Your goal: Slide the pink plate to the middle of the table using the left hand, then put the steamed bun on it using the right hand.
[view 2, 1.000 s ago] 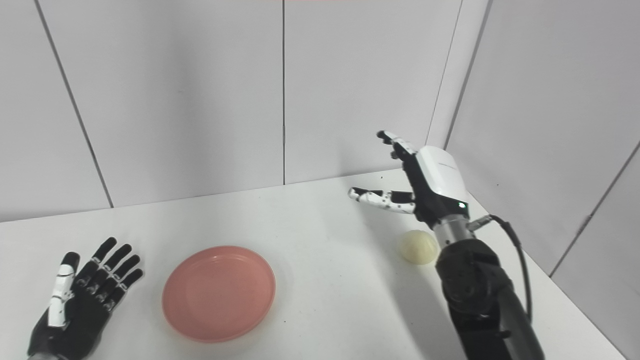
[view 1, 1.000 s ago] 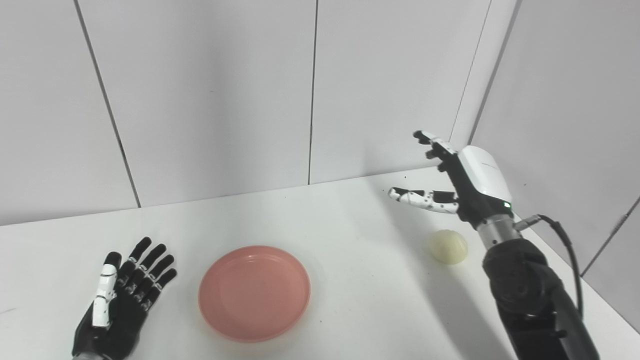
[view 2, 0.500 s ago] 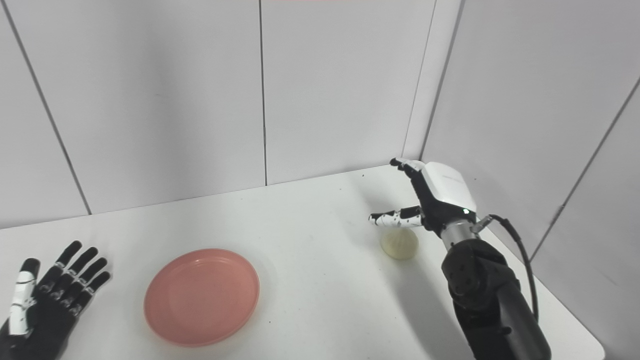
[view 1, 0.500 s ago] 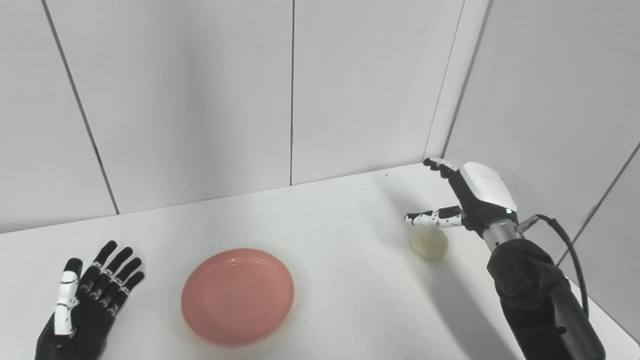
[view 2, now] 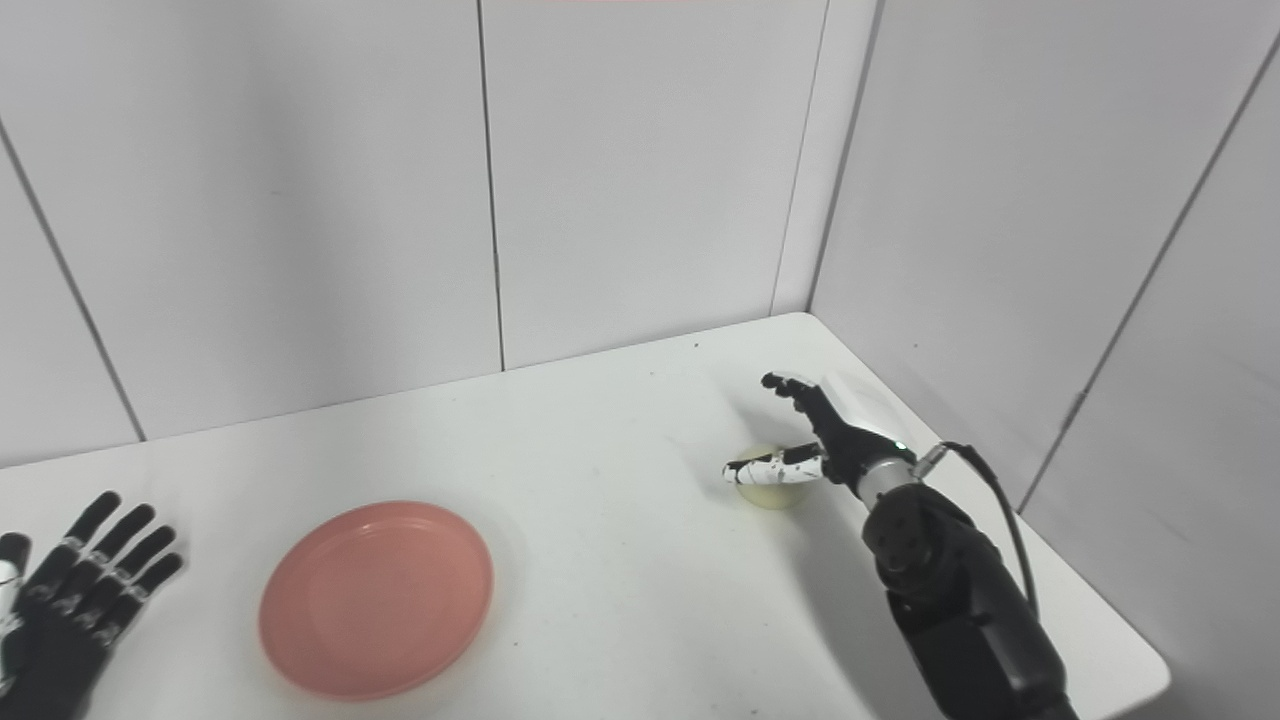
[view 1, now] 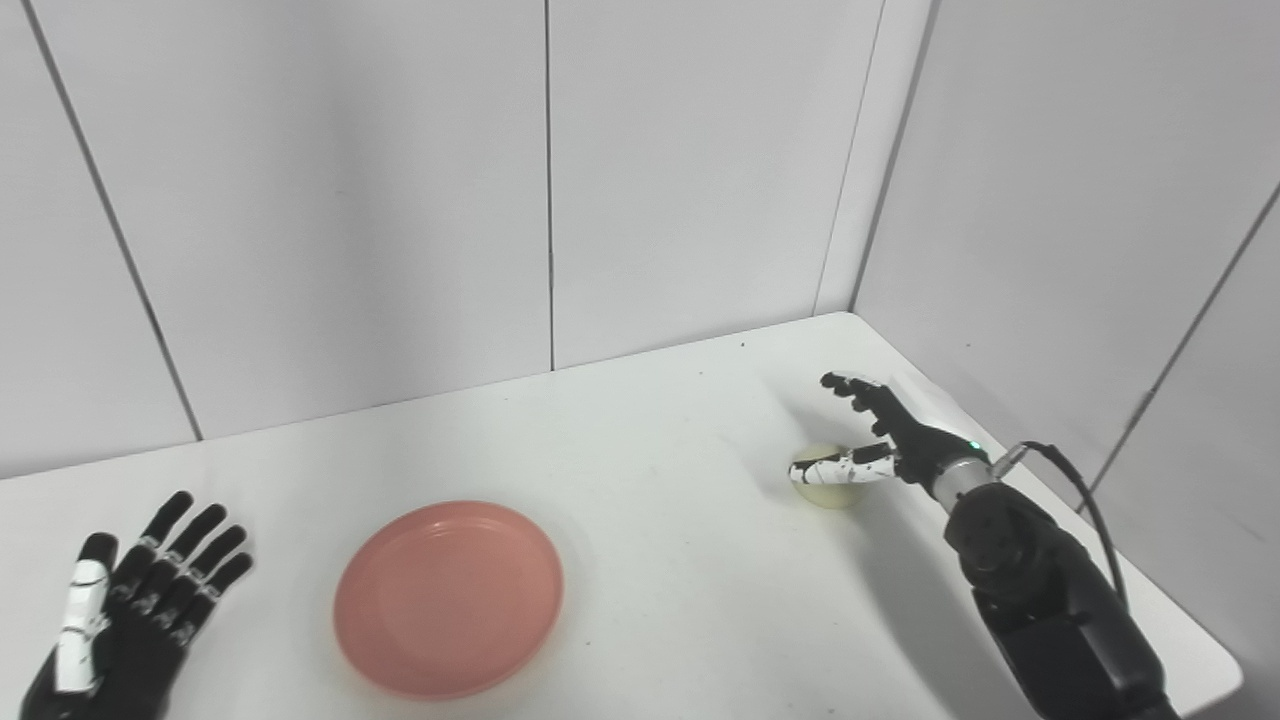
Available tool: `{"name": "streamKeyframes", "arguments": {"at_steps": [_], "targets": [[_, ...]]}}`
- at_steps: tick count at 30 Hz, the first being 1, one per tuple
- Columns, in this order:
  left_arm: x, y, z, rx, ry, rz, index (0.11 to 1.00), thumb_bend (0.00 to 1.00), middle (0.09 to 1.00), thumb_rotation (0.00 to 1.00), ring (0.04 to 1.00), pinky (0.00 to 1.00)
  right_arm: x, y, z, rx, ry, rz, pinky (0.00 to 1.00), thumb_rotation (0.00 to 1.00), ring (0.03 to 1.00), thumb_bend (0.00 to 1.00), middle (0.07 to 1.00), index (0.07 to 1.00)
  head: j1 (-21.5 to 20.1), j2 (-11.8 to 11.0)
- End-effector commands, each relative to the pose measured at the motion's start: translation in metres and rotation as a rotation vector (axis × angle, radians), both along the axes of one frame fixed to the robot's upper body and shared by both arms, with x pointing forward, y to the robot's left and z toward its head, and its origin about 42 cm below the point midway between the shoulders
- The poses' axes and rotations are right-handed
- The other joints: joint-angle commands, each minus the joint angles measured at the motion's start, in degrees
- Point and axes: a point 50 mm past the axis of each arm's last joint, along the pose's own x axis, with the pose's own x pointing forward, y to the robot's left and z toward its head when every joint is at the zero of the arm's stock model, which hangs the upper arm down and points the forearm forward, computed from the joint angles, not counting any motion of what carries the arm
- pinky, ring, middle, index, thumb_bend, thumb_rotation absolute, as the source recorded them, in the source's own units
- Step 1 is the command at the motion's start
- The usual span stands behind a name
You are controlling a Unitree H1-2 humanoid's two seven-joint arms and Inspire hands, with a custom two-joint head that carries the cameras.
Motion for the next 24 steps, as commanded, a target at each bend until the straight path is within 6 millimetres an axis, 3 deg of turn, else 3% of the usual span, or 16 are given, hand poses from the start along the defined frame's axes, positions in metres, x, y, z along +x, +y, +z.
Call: {"name": "streamKeyframes", "arguments": {"at_steps": [1, 9, 13, 17, 24], "targets": [[-0.033, 0.019, -0.056, 0.054, 0.230, 0.049, 0.911, 0.65, 0.898, 0.85, 0.869, 0.87, 0.009, -0.005, 0.021, -0.048, -0.071, 0.010, 0.67, 0.46, 0.808, 1.00, 0.846, 0.837, 0.01, 0.14], [-0.034, 0.021, -0.051, 0.054, 0.232, 0.055, 0.890, 0.67, 0.883, 0.82, 0.854, 0.84, 0.016, -0.007, 0.016, -0.075, -0.029, -0.002, 0.71, 0.48, 0.838, 1.00, 0.869, 0.840, -0.57, 1.04], [-0.034, 0.022, -0.051, 0.052, 0.228, 0.054, 0.901, 0.67, 0.893, 0.83, 0.868, 0.86, 0.014, -0.012, 0.014, -0.055, -0.027, -0.022, 0.55, 0.44, 0.713, 1.00, 0.813, 0.837, -0.60, 1.38], [-0.034, 0.023, -0.050, 0.040, 0.230, 0.055, 0.898, 0.67, 0.889, 0.82, 0.865, 0.87, 0.010, -0.014, 0.014, -0.063, -0.002, -0.040, 0.66, 0.43, 0.796, 1.00, 0.848, 0.834, -0.81, 1.68], [-0.036, 0.022, -0.044, 0.045, 0.225, 0.059, 0.899, 0.67, 0.887, 0.83, 0.861, 0.86, 0.017, -0.009, 0.014, -0.109, 0.041, -0.017, 0.70, 0.46, 0.828, 1.00, 0.864, 0.840, -0.78, 2.36]]}}
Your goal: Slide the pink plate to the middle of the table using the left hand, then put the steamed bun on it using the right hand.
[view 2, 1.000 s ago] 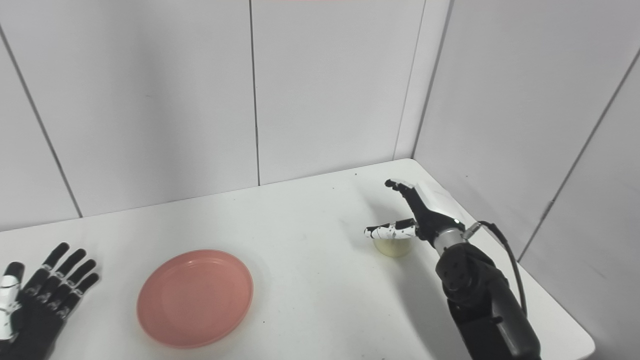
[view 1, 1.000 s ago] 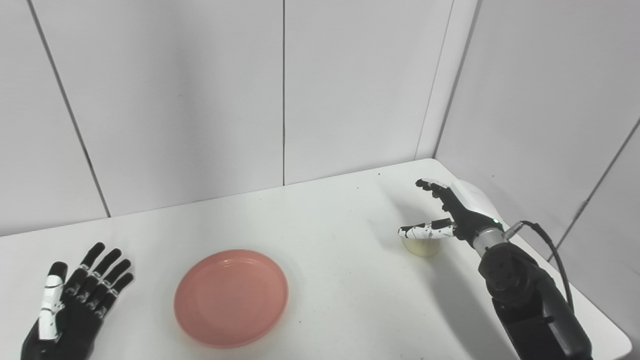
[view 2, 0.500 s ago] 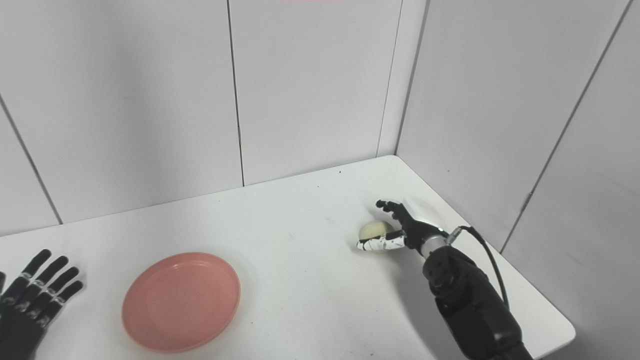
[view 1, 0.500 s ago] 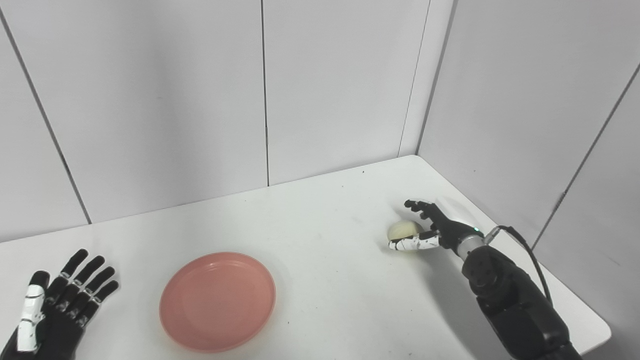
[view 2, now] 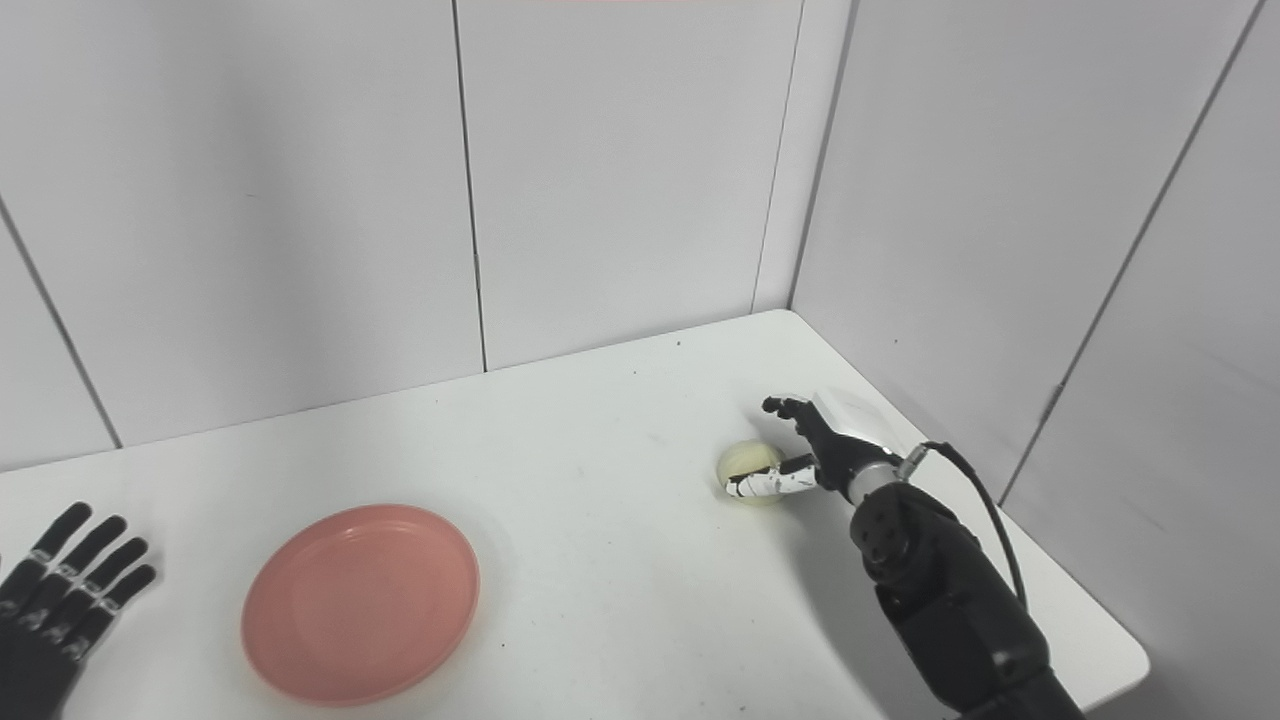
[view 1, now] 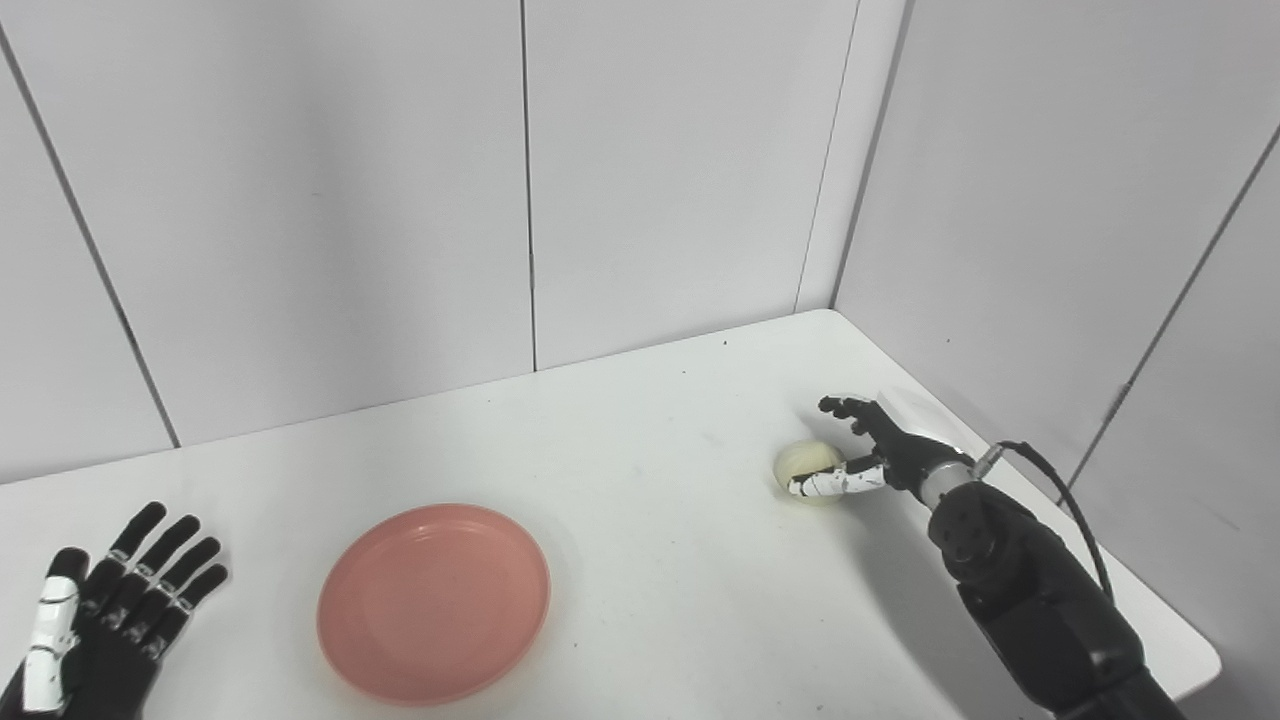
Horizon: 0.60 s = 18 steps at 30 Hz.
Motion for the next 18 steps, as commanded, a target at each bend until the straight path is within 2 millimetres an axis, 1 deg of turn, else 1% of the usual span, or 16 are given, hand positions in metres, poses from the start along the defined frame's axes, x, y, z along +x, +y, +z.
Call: {"name": "streamKeyframes", "arguments": {"at_steps": [1, 5, 6, 11, 13, 14, 18], "targets": [[-0.029, 0.016, -0.045, 0.039, 0.234, 0.032, 0.900, 0.67, 0.887, 0.83, 0.860, 0.86, 0.009, -0.005, 0.028, -0.056, -0.048, -0.001, 0.73, 0.46, 0.849, 1.00, 0.871, 0.837, 0.00, 0.18], [-0.029, 0.015, -0.042, 0.037, 0.234, 0.031, 0.899, 0.68, 0.885, 0.82, 0.858, 0.86, 0.011, -0.004, 0.029, -0.093, -0.031, 0.012, 0.75, 0.47, 0.862, 1.00, 0.875, 0.831, 0.04, 0.52], [-0.030, 0.015, -0.041, 0.037, 0.234, 0.030, 0.898, 0.68, 0.885, 0.82, 0.857, 0.85, 0.012, -0.005, 0.029, -0.101, -0.028, 0.013, 0.77, 0.47, 0.869, 1.00, 0.874, 0.825, 0.04, 0.52], [-0.031, 0.015, -0.037, 0.035, 0.234, 0.032, 0.893, 0.68, 0.880, 0.81, 0.853, 0.84, 0.015, -0.005, 0.029, -0.155, 0.004, 0.017, 0.80, 0.49, 0.879, 1.00, 0.875, 0.814, 0.15, 0.85], [-0.032, 0.016, -0.036, 0.037, 0.231, 0.030, 0.899, 0.67, 0.886, 0.82, 0.859, 0.85, 0.015, -0.005, 0.029, -0.148, 0.009, 0.020, 0.79, 0.49, 0.874, 1.00, 0.873, 0.807, 0.18, 1.05], [-0.032, 0.016, -0.036, 0.038, 0.231, 0.030, 0.895, 0.68, 0.883, 0.82, 0.856, 0.85, 0.016, -0.004, 0.029, -0.139, 0.009, 0.021, 0.75, 0.45, 0.852, 1.00, 0.858, 0.808, 0.18, 1.05], [-0.034, 0.017, -0.034, 0.037, 0.231, 0.025, 0.893, 0.68, 0.881, 0.82, 0.854, 0.84, 0.020, 0.003, 0.030, -0.140, 0.027, 0.031, 0.75, 0.39, 0.838, 1.00, 0.851, 0.819, 0.18, 1.45]]}}
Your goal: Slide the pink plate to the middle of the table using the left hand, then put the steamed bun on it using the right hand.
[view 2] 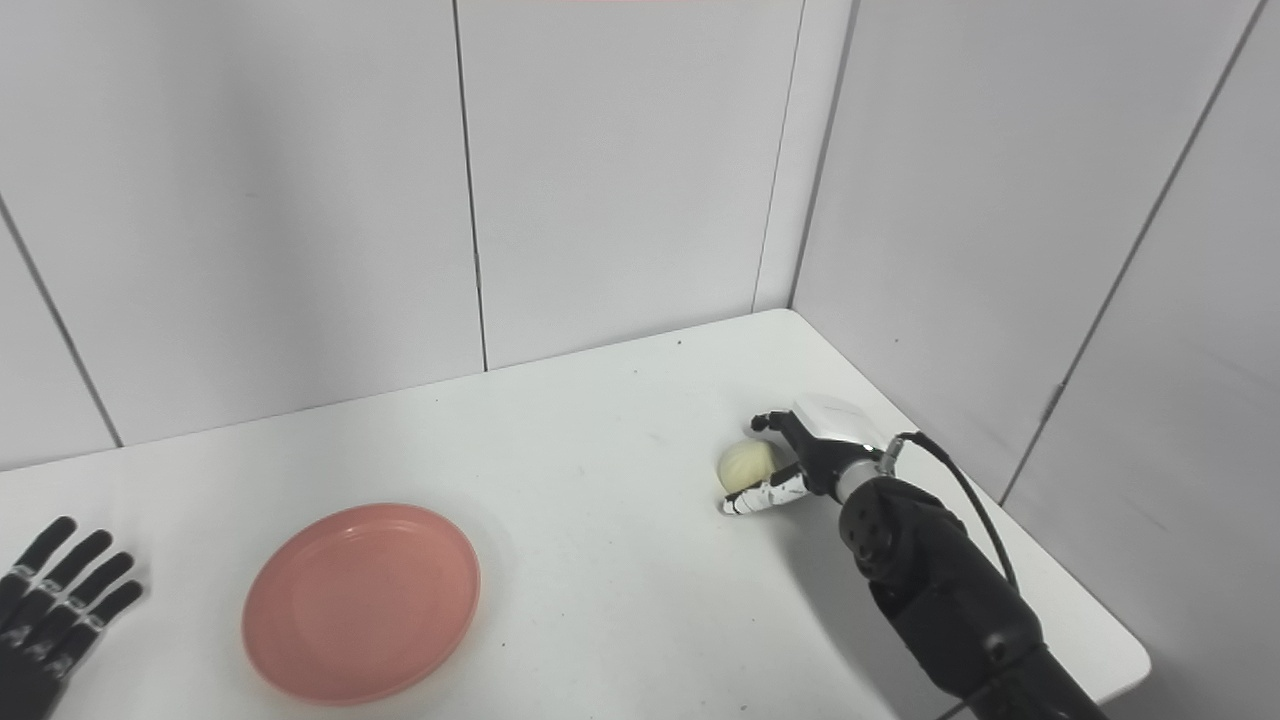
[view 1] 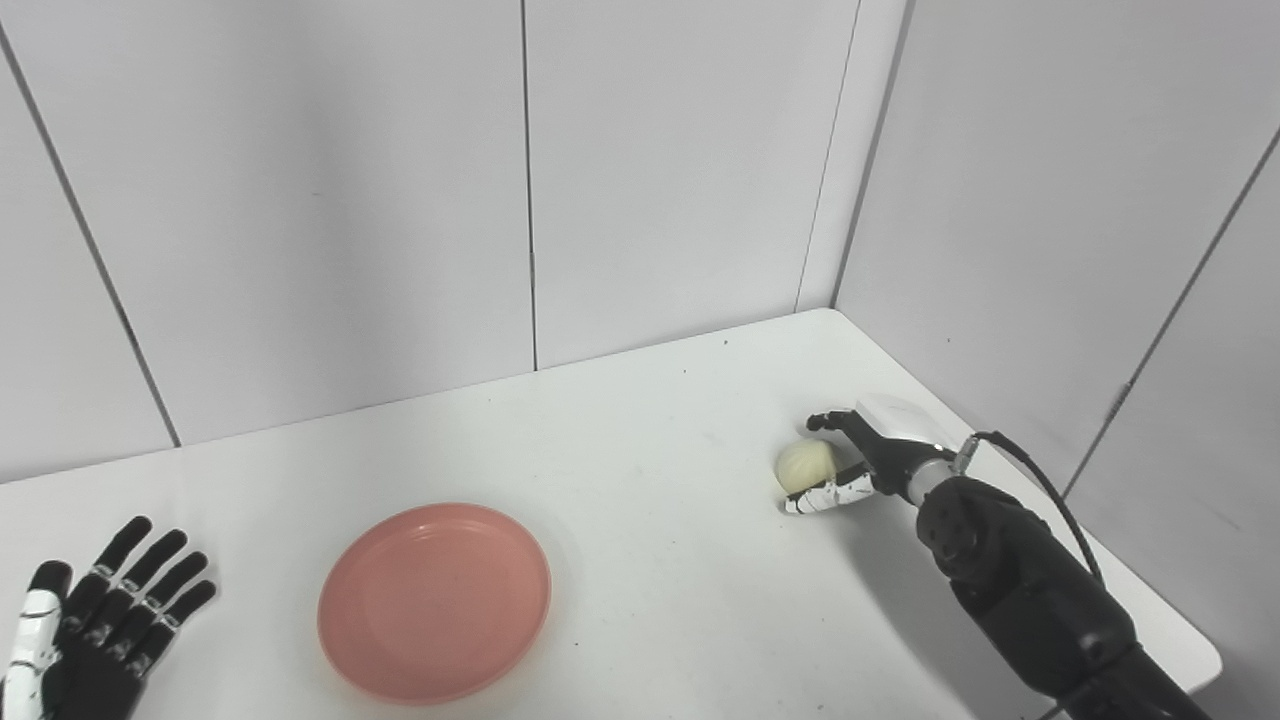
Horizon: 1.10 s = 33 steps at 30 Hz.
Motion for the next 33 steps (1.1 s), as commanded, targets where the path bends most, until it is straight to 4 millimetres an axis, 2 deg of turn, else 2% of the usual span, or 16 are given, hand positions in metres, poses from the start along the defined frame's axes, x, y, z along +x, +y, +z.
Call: {"name": "streamKeyframes", "arguments": {"at_steps": [1, 5, 6, 7, 8, 9, 12, 15, 22, 28, 33], "targets": [[-0.023, 0.010, -0.039, 0.028, 0.199, 0.016, 0.894, 0.68, 0.882, 0.82, 0.855, 0.84, 0.010, 0.001, 0.030, -0.050, -0.068, 0.004, 0.75, 0.39, 0.834, 1.00, 0.849, 0.821, 0.00, 0.04], [-0.023, 0.010, -0.038, 0.023, 0.199, 0.013, 0.900, 0.67, 0.887, 0.82, 0.861, 0.85, 0.010, 0.007, 0.030, -0.042, -0.099, 0.038, 0.64, 0.28, 0.767, 1.00, 0.806, 0.803, -0.03, 0.26], [-0.023, 0.009, -0.038, 0.024, 0.200, 0.014, 0.898, 0.67, 0.885, 0.82, 0.859, 0.85, 0.010, 0.008, 0.030, -0.041, -0.114, 0.049, 0.47, 0.16, 0.590, 0.94, 0.657, 0.767, -0.04, 0.29], [-0.023, 0.009, -0.037, 0.023, 0.200, 0.013, 0.898, 0.67, 0.885, 0.82, 0.858, 0.85, 0.010, 0.008, 0.029, -0.042, -0.126, 0.059, 0.40, 0.10, 0.493, 0.85, 0.574, 0.750, -0.04, 0.29], [-0.023, 0.009, -0.037, 0.023, 0.199, 0.011, 0.900, 0.67, 0.887, 0.82, 0.859, 0.85, 0.011, 0.007, 0.029, -0.045, -0.134, 0.069, 0.39, 0.05, 0.471, 0.71, 0.530, 0.726, -0.04, 0.29], [-0.023, 0.010, -0.037, 0.021, 0.198, 0.010, 0.904, 0.67, 0.890, 0.82, 0.862, 0.85, 0.011, 0.006, 0.028, -0.045, -0.143, 0.082, 0.47, 0.02, 0.522, 0.59, 0.496, 0.614, -0.04, 0.29], [-0.023, 0.009, -0.037, 0.023, 0.200, 0.010, 0.906, 0.67, 0.892, 0.82, 0.864, 0.86, 0.014, 0.002, 0.023, -0.024, -0.177, 0.116, 0.48, 0.00, 0.527, 0.53, 0.481, 0.523, 0.41, 0.04], [-0.022, 0.008, -0.037, 0.022, 0.202, 0.011, 0.908, 0.66, 0.896, 0.82, 0.867, 0.86, 0.017, 0.001, 0.019, -0.002, -0.197, 0.113, 0.48, 0.00, 0.516, 0.52, 0.483, 0.504, 0.36, -0.16], [-0.020, 0.005, -0.041, 0.016, 0.207, 0.013, 0.911, 0.66, 0.897, 0.82, 0.869, 0.86, 0.021, 0.002, 0.016, 0.018, -0.207, 0.092, 0.46, 0.00, 0.504, 0.52, 0.469, 0.527, 1.00, -0.76], [-0.020, 0.000, -0.044, 0.026, 0.202, 0.000, 0.917, 0.65, 0.907, 0.84, 0.880, 0.87, 0.019, -0.003, 0.023, 0.055, -0.238, 0.090, 0.48, 0.00, 0.518, 0.52, 0.470, 0.526, 2.16, -1.78], [-0.019, -0.005, -0.048, 0.037, 0.199, -0.003, 0.917, 0.66, 0.909, 0.84, 0.881, 0.88, 0.017, -0.007, 0.033, 0.041, -0.279, 0.110, 0.43, 0.00, 0.488, 0.52, 0.463, 0.527, 3.12, -2.19]]}}
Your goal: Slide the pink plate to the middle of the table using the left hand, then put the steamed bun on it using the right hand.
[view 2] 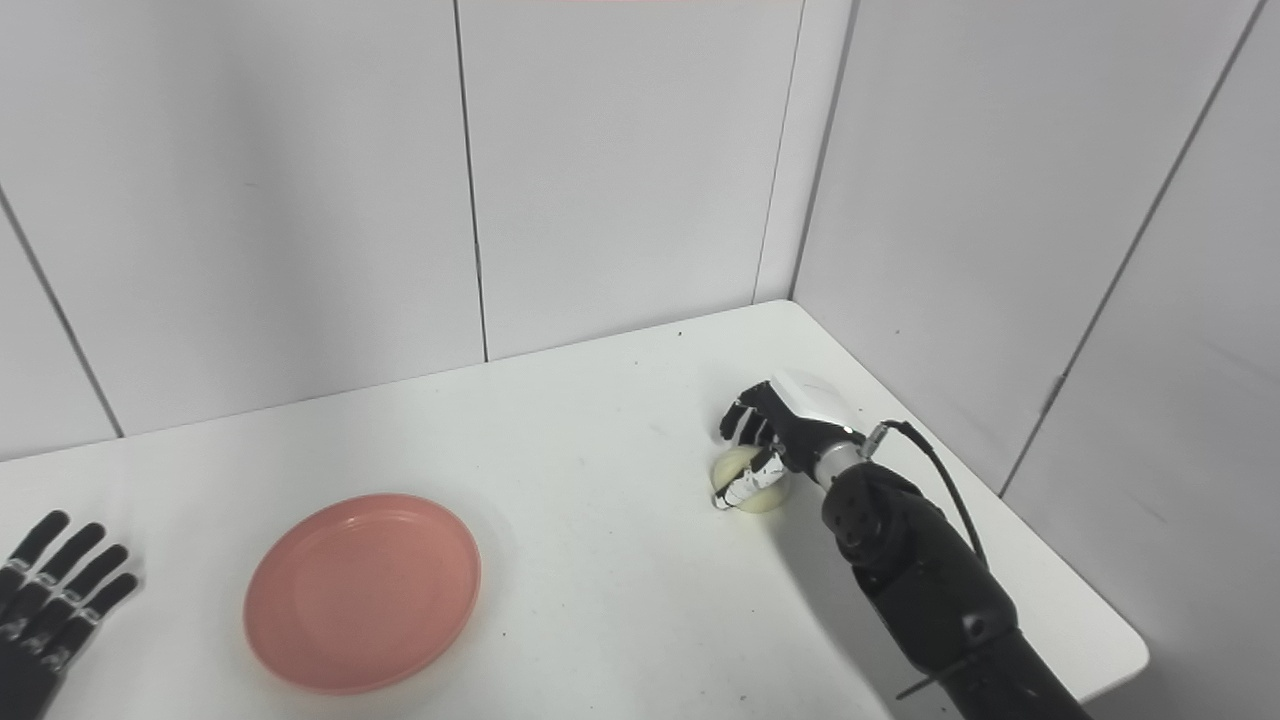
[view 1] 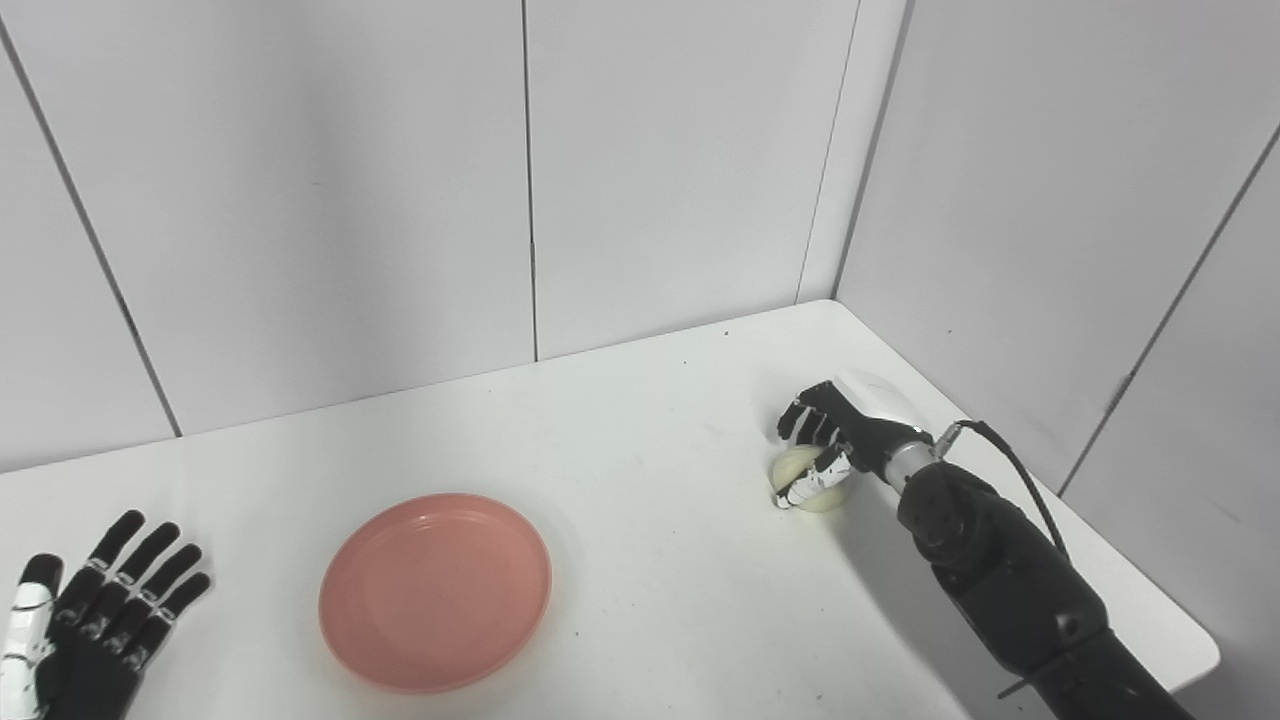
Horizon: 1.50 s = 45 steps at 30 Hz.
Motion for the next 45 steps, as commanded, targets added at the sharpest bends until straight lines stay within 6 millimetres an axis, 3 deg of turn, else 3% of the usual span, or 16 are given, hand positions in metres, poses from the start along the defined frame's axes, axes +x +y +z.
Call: {"name": "streamKeyframes", "arguments": {"at_steps": [1, 6, 8, 17, 23, 34, 37, 41, 45], "targets": [[-0.022, -0.003, -0.047, 0.043, 0.193, 0.010, 0.915, 0.67, 0.908, 0.84, 0.880, 0.88, 0.005, -0.007, 0.038, -0.050, -0.125, 0.022, 0.43, 0.00, 0.486, 0.52, 0.462, 0.527, 0.63, -0.11], [-0.021, -0.011, -0.048, 0.031, 0.186, 0.000, 0.911, 0.67, 0.901, 0.82, 0.876, 0.87, 0.007, 0.003, 0.053, -0.061, -0.163, 0.065, 0.39, 0.00, 0.465, 0.51, 0.456, 0.531, 2.51, -0.53], [-0.021, -0.016, -0.048, 0.037, 0.180, -0.001, 0.911, 0.69, 0.898, 0.81, 0.872, 0.87, 0.009, 0.010, 0.062, -0.077, -0.175, 0.103, 0.43, 0.00, 0.482, 0.51, 0.460, 0.531, 3.55, -0.73], [-0.024, -0.045, -0.047, 0.067, 0.158, -0.028, 0.940, 0.70, 0.925, 0.84, 0.900, 0.90, 0.017, 0.072, 0.111, -0.126, -0.240, 0.282, 0.45, 0.00, 0.486, 0.51, 0.458, 0.534, 9.58, -1.33], [-0.028, -0.072, -0.041, 0.077, 0.152, -0.035, 0.964, 0.69, 0.946, 0.87, 0.923, 0.92, 0.029, 0.105, 0.130, -0.182, -0.234, 0.423, 0.46, 0.00, 0.495, 0.52, 0.467, 0.526, 15.78, -1.28], [-0.027, -0.114, -0.031, 0.105, 0.157, -0.030, 1.000, 0.63, 0.975, 0.97, 0.967, 0.98, 0.051, 0.172, 0.140, -0.135, -0.213, 0.636, 0.45, 0.00, 0.490, 0.51, 0.464, 0.529, 25.66, -0.68], [-0.025, -0.123, -0.031, 0.119, 0.155, -0.031, 1.000, 0.62, 0.976, 1.00, 0.964, 0.98, 0.055, 0.203, 0.136, -0.134, -0.214, 0.695, 0.37, 0.00, 0.430, 0.51, 0.441, 0.542, 28.45, -0.60], [-0.023, -0.132, -0.032, 0.126, 0.164, -0.028, 1.000, 0.62, 0.972, 1.00, 0.959, 0.96, 0.055, 0.230, 0.126, -0.070, -0.197, 0.758, 0.42, 0.00, 0.472, 0.51, 0.457, 0.532, 30.86, -0.47], [-0.020, -0.136, -0.031, 0.136, 0.160, -0.027, 0.995, 0.61, 0.963, 1.00, 0.951, 0.96, 0.054, 0.249, 0.117, -0.049, -0.174, 0.775, 0.39, 0.00, 0.459, 0.51, 0.444, 0.536, 32.35, -0.18]]}}
